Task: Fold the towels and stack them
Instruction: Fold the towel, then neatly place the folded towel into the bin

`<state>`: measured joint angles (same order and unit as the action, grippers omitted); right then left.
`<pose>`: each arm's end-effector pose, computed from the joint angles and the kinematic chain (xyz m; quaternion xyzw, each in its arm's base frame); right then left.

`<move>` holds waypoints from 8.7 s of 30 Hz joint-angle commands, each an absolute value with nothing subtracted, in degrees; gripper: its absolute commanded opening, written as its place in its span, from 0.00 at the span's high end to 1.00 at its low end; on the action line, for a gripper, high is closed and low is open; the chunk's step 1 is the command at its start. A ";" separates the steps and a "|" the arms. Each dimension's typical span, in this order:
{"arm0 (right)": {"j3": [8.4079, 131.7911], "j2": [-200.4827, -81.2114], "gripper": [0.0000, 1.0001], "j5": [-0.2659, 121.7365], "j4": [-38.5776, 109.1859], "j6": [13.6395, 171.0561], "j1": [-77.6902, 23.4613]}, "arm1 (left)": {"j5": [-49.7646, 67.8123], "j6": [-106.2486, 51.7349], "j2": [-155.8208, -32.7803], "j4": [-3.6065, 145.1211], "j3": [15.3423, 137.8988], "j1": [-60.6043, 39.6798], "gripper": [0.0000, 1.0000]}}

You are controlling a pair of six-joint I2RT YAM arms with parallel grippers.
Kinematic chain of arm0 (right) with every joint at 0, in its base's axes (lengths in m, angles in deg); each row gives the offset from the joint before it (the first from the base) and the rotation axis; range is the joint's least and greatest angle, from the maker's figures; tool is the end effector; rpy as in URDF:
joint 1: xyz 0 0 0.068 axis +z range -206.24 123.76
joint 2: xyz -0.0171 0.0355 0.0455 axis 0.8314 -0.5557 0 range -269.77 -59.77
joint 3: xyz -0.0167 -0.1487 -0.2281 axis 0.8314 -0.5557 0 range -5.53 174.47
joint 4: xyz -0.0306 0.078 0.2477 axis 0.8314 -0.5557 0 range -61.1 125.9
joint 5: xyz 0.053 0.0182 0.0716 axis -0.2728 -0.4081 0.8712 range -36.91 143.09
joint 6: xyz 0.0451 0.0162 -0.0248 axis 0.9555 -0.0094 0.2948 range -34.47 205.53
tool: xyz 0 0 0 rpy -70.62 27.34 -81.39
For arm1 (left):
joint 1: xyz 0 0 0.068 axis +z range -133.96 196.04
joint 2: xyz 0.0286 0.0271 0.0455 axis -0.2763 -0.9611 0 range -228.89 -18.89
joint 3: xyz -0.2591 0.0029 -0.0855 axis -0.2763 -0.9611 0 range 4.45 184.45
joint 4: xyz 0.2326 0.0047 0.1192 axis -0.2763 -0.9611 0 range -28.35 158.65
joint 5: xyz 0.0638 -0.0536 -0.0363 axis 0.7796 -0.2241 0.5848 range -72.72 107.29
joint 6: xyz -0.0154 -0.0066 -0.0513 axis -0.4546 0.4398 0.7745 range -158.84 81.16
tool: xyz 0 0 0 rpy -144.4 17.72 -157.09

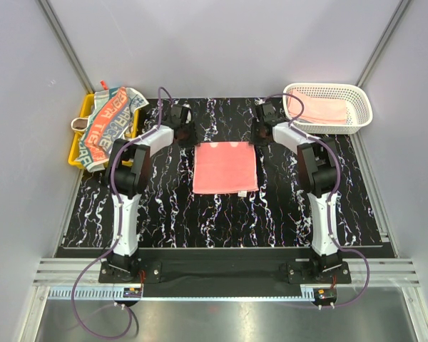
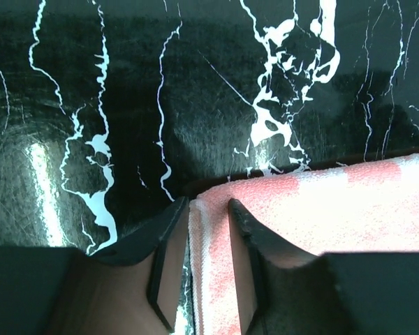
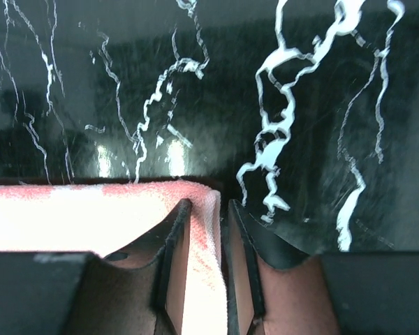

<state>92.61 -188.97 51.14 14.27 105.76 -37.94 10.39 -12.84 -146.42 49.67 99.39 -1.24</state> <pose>0.4695 0.1540 0.1559 0.0214 0.9471 0.0903 0.3072 0.4642 -0.1489 0.1559 -0.0519 0.9414 -0.1739 0.2844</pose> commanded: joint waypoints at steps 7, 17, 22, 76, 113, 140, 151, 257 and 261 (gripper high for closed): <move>92.90 -191.07 0.70 56.35 17.53 104.87 -39.98 | 9.11 -12.29 -149.68 50.28 101.48 -0.49 0.74; 92.46 -191.25 0.89 61.62 20.78 106.71 -41.21 | 7.18 -11.50 -149.41 53.97 101.57 0.39 0.83; 91.24 -189.06 0.94 62.15 22.98 107.50 -41.92 | 7.26 -10.54 -146.52 57.22 100.08 1.01 0.92; 41.31 -146.87 0.98 59.51 41.79 115.68 -33.22 | 10.43 -5.44 -105.82 76.47 51.04 -4.35 1.00; 44.59 -151.17 0.70 58.02 32.64 120.41 -29.79 | 15.96 -3.25 -113.11 61.18 59.92 -11.91 0.80; 54.92 -161.52 0.37 49.93 26.23 109.62 -30.14 | 15.53 -3.68 -114.43 60.04 57.45 -11.82 0.85; 56.78 -164.97 0.50 50.63 25.36 111.63 -29.35 | 14.74 -3.51 -113.03 59.86 57.27 -11.82 0.85; 97.77 -166.22 0.00 56.51 15.04 102.75 -48.61 | 33.53 -15.29 -89.27 28.75 75.89 -1.73 0.68; 79.94 -159.88 0.00 58.55 23.32 109.42 -40.35 | 46.77 -9.93 -96.38 32.34 81.00 3.63 0.48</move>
<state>89.64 -162.07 55.68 17.22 103.03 -44.38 34.89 -15.20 -91.97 28.78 77.36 0.40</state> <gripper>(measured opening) 0.994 0.488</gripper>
